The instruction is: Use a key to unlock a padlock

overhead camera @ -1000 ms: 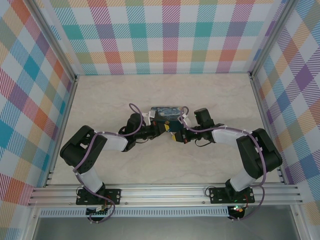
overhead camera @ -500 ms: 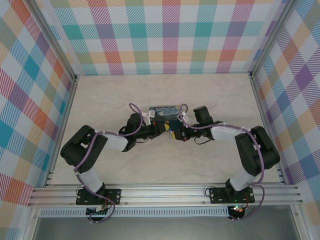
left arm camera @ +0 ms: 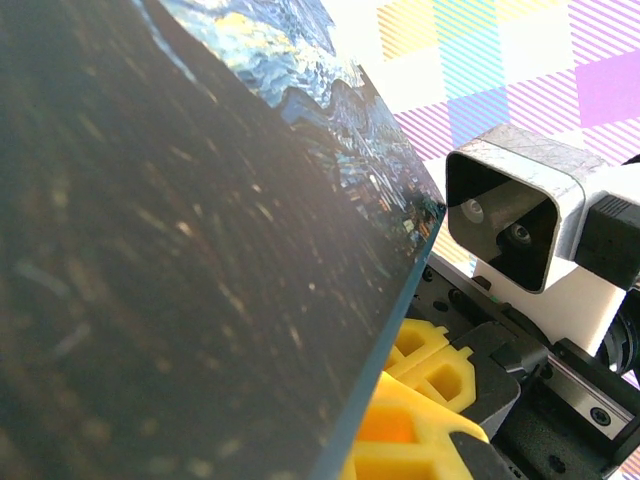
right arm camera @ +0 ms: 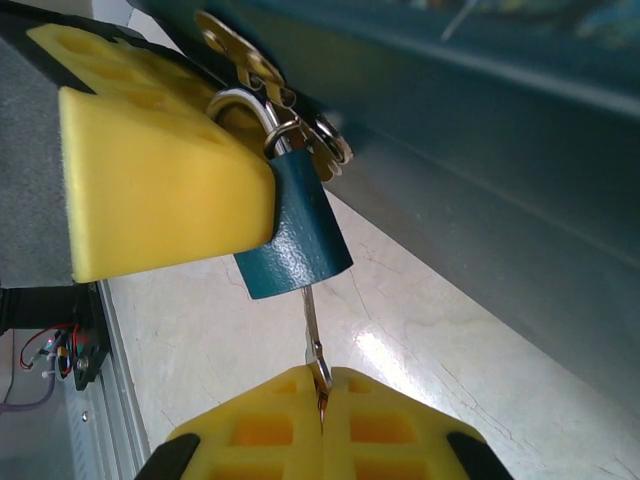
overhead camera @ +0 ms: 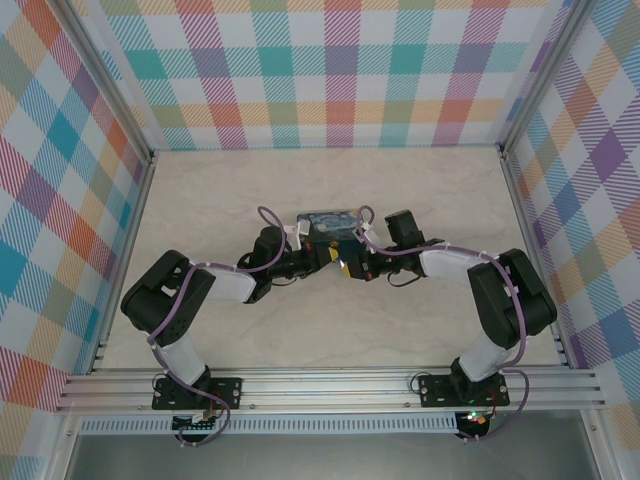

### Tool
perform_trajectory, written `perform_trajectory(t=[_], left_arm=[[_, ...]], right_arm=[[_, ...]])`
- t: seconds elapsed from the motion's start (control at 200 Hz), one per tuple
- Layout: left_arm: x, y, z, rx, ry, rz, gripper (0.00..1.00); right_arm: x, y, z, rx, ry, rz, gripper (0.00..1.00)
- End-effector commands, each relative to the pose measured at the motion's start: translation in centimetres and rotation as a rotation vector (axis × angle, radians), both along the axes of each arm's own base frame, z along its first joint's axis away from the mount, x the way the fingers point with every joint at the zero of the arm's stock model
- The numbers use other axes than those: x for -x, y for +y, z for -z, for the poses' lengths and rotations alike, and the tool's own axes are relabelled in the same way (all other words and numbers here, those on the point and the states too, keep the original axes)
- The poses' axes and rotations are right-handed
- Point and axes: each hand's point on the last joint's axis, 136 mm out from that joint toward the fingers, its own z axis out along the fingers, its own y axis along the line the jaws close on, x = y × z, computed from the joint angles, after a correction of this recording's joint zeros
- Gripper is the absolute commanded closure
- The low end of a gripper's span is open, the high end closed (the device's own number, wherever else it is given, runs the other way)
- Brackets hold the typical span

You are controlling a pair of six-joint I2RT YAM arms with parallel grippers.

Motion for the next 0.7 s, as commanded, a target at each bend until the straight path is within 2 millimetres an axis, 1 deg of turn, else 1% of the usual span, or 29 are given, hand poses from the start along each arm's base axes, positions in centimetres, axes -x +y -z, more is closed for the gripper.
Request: perform_trajectory(t=[0.0, 0.14, 0.27, 0.48, 0.57, 0.695], left_arm=[[0.5, -1.3, -3.9, 0.092, -0.119, 0.072, 1.00], [0.6, -1.4, -3.9, 0.090, -0.124, 0.086, 1.00], [1.2, -1.5, -3.9, 0.084, -0.147, 0.120, 1.00], [2.0, -1.3, -4.1, 0.075, -0.189, 0.153, 1.00], [2.1, -1.5, -4.5, 0.096, -0.199, 0.160, 1.00], [1.8, -1.5, -4.9, 0.117, -0.198, 0.144, 1.00]], right_arm=[[0.3, -0.1, 1.0, 0.022, 0.058, -0.005, 0.95], [0.0, 0.2, 0.3, -0.013, 0.038, -0.002, 0.95], [-0.6, 0.4, -1.2, -0.075, 0.008, 0.004, 0.95], [-1.9, -0.5, -3.1, -0.164, -0.007, 0.048, 0.95], [-2.0, -0.6, -3.9, -0.204, -0.009, 0.056, 0.95], [-2.1, -0.4, -4.3, -0.237, -0.005, 0.065, 0.95]])
